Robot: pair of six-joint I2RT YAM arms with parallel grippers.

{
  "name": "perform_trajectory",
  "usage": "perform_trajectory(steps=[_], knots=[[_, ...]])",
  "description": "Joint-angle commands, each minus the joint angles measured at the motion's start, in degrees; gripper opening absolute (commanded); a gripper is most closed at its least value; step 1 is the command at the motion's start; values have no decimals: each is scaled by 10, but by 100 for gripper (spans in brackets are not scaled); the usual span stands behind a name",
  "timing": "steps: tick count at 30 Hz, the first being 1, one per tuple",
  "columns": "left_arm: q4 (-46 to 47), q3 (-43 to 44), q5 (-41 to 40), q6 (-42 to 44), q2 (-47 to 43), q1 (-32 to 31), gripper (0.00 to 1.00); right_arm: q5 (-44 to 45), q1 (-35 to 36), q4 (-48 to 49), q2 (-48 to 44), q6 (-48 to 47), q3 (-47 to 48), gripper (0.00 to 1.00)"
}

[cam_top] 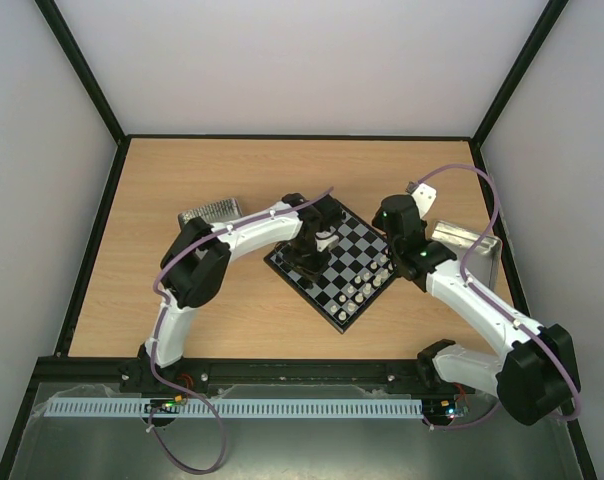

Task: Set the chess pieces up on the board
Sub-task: Place the chess piece on the chessboard, then pick up the chess piece from the chessboard, then place the chess piece on the chessboard.

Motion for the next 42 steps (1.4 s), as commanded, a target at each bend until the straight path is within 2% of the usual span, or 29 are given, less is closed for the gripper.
perform_trajectory(steps=[1,7,12,18,23,34,42], knots=[[4,-20,3,-8,-17,2,28,13,-3,10,-16,8,-9,31],[16,-48,7,-9,-24,1,28,12,-3,15,-16,7,-13,31],[20,-46,8,-9,-24,1,19,11,-3,15,-17,7,-15,31],[24,-23,-7,-11,-28,1,5,17,-3,12,-26,6,-16,31],[22,48,-28,-19,-10,9,3,29,-3,13,-47,9,-23,31],[1,278,-114,-56,124,36,3,52,-3,7,-101,6,-44,31],[73,300,-132,-59,152,47,4,43,-3,-4,-105,8,-45,31]])
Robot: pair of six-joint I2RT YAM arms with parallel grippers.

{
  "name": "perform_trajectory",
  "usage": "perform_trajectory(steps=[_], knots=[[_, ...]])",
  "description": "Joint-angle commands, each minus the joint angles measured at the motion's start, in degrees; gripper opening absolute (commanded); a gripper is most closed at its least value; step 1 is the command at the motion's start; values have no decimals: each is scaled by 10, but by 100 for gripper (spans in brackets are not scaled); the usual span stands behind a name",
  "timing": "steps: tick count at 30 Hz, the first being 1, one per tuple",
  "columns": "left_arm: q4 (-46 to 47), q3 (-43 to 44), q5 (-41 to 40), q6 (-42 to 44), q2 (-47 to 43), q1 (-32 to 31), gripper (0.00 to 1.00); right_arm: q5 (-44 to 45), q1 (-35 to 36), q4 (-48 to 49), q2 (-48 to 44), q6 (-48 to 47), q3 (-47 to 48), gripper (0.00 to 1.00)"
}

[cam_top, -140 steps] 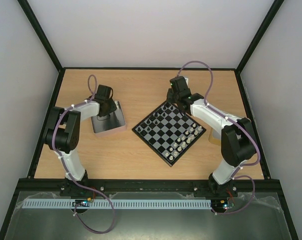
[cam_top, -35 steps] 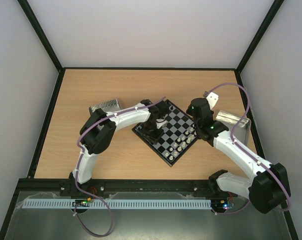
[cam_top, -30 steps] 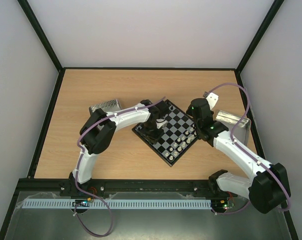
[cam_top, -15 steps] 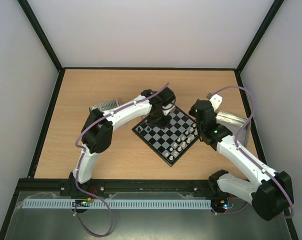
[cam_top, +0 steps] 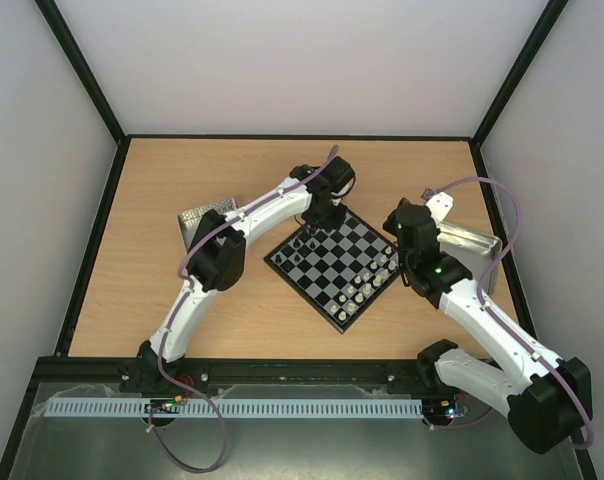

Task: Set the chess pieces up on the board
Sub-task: Place the chess piece on the chessboard.

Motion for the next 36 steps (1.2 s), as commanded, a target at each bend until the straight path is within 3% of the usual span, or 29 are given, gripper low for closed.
perform_trajectory(steps=[1,15,36], knots=[[42,19,-23,0,6,5,4,13,-3,-6,-8,9,-10,31],[111,6,-20,28,31,5,7,-1,-3,-15,-4,17,-8,31],[108,-1,-37,34,58,4,11,-16,-3,-11,8,24,-9,31]])
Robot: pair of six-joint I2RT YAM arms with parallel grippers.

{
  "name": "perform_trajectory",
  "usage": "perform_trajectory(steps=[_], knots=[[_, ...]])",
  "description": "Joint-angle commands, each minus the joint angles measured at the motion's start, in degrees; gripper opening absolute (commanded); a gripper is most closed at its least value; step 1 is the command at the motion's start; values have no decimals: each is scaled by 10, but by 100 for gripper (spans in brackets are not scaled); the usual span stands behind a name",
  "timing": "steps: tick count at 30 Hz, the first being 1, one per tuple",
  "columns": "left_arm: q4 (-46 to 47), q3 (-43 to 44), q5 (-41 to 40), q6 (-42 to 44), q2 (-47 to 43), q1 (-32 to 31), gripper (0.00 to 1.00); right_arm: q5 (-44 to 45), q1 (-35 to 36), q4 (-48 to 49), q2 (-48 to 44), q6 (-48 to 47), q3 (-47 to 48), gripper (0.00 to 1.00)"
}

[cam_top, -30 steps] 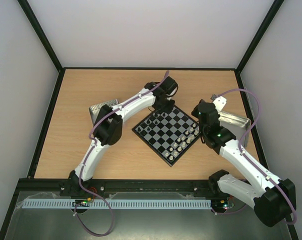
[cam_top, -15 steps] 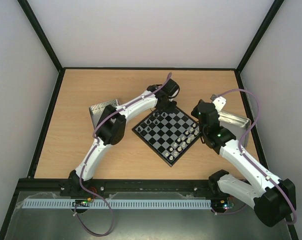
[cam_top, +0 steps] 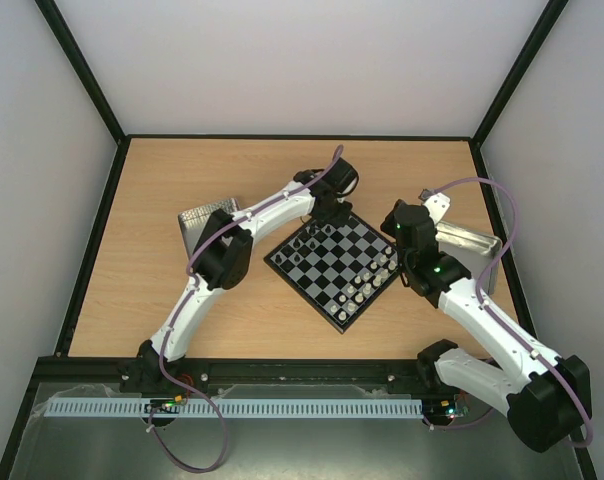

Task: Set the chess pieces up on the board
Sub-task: Place the chess piece on the chessboard.

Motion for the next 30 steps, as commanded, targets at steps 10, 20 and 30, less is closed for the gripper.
perform_trajectory(steps=[10,20,30], knots=[[-1,-1,5,10,26,-1,15,7,-3,-6,6,9,-7,31],[9,-1,12,12,19,-1,22,3,-3,-5,8,9,-5,31],[12,-1,15,18,-26,-1,43,-2,-3,-11,2,10,4,32]])
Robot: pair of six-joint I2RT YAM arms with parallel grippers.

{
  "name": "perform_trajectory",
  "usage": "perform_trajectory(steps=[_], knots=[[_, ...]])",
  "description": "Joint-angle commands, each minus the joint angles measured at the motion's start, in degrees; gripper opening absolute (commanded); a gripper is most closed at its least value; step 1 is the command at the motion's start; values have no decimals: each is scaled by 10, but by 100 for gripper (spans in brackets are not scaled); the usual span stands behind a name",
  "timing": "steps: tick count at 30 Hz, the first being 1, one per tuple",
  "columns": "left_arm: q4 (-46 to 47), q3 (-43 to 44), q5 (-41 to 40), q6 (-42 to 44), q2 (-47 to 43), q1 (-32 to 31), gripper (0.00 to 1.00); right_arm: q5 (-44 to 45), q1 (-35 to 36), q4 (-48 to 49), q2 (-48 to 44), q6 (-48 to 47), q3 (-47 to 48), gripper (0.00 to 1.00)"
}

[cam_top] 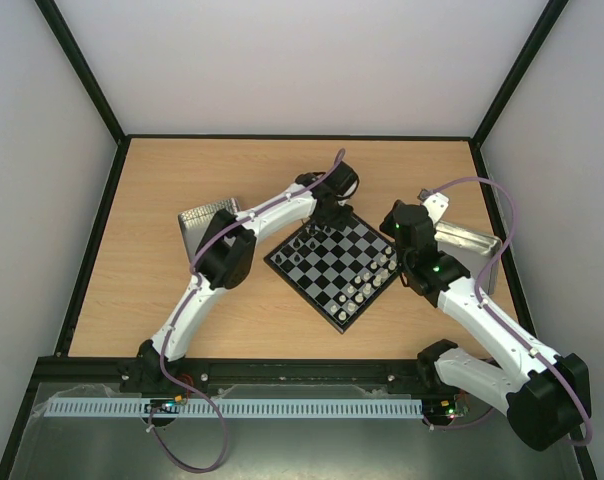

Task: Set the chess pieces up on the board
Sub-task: Place the chess piece on the chessboard, then reset both arms

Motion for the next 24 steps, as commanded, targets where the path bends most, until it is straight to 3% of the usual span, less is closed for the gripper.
perform_trajectory(steps=[1,8,11,15,18,21,24], knots=[[1,-1,5,7,-51,0,45,4,-3,-12,-4,10,6,33],[19,-35,41,3,-150,1,53,-13,-3,-30,-6,15,25,39],[42,-89,25,-3,-219,4,56,-19,-3,-36,-10,13,32,42],[87,-207,-27,-7,-338,6,69,-33,-3,-40,-15,-9,35,50],[142,-333,-72,-15,-453,9,79,-49,-3,-49,-29,-39,30,62],[196,-480,-105,-10,-585,14,91,-69,-3,-49,-56,-71,11,87],[226,-597,-132,-3,-697,22,97,-70,-3,-66,-82,-83,9,98]])
